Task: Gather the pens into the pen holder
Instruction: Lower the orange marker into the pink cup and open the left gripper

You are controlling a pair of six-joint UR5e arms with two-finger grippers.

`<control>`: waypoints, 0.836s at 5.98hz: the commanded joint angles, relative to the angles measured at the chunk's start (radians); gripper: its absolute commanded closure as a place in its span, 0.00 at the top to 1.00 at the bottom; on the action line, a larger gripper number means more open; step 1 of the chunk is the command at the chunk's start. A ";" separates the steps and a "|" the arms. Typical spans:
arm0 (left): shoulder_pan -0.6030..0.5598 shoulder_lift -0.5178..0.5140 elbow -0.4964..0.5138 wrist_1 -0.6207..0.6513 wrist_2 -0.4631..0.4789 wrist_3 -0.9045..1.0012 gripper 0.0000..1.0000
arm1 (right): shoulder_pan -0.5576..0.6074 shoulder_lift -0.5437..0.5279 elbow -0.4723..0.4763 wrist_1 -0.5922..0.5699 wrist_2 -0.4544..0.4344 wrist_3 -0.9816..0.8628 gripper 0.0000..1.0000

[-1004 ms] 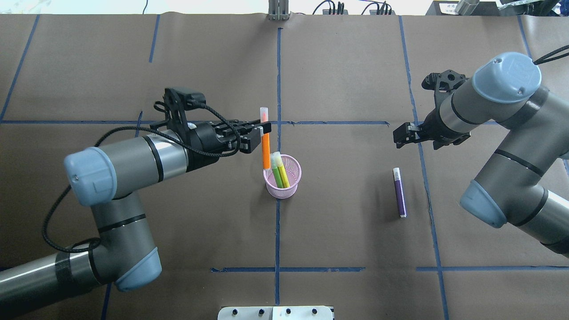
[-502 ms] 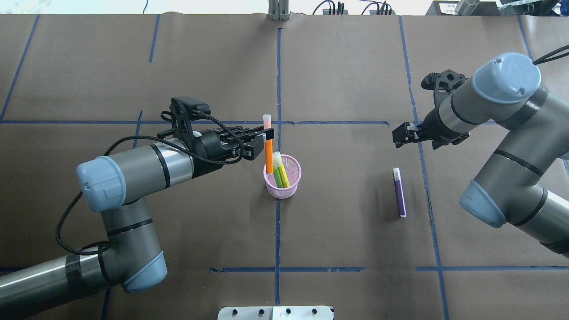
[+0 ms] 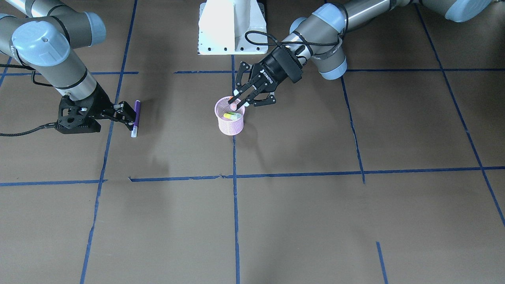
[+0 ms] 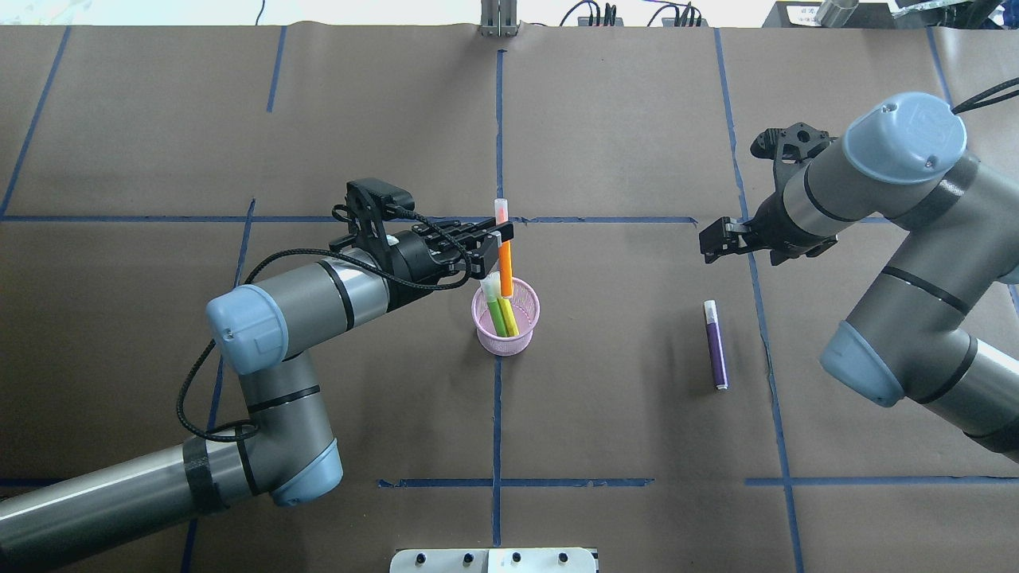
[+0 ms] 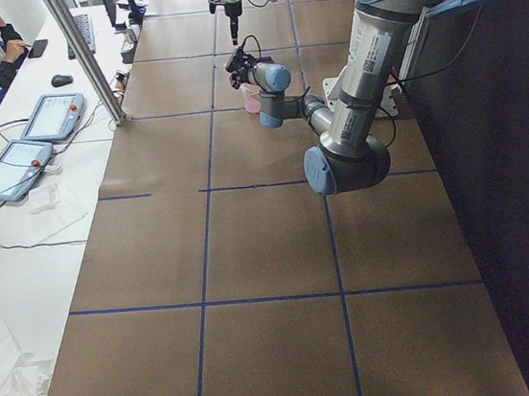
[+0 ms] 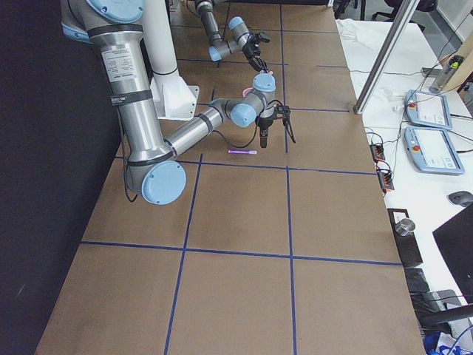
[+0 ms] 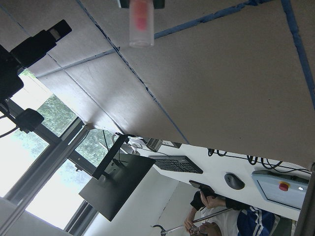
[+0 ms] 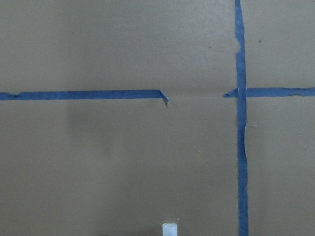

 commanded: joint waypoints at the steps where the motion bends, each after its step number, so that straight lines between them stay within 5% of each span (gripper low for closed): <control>1: 0.022 -0.021 0.054 -0.033 0.022 0.000 0.00 | 0.000 -0.001 0.000 0.000 0.001 0.000 1.00; 3: 0.039 -0.023 0.055 -0.033 0.023 0.000 0.00 | 0.000 -0.001 0.000 -0.001 0.001 0.000 1.00; 4: 0.040 -0.018 0.055 -0.033 0.021 0.002 0.18 | 0.000 -0.003 0.000 -0.001 0.001 0.000 1.00; 5: 0.039 -0.024 0.051 -0.033 0.018 0.017 0.84 | 0.000 -0.001 0.000 0.000 0.001 0.000 1.00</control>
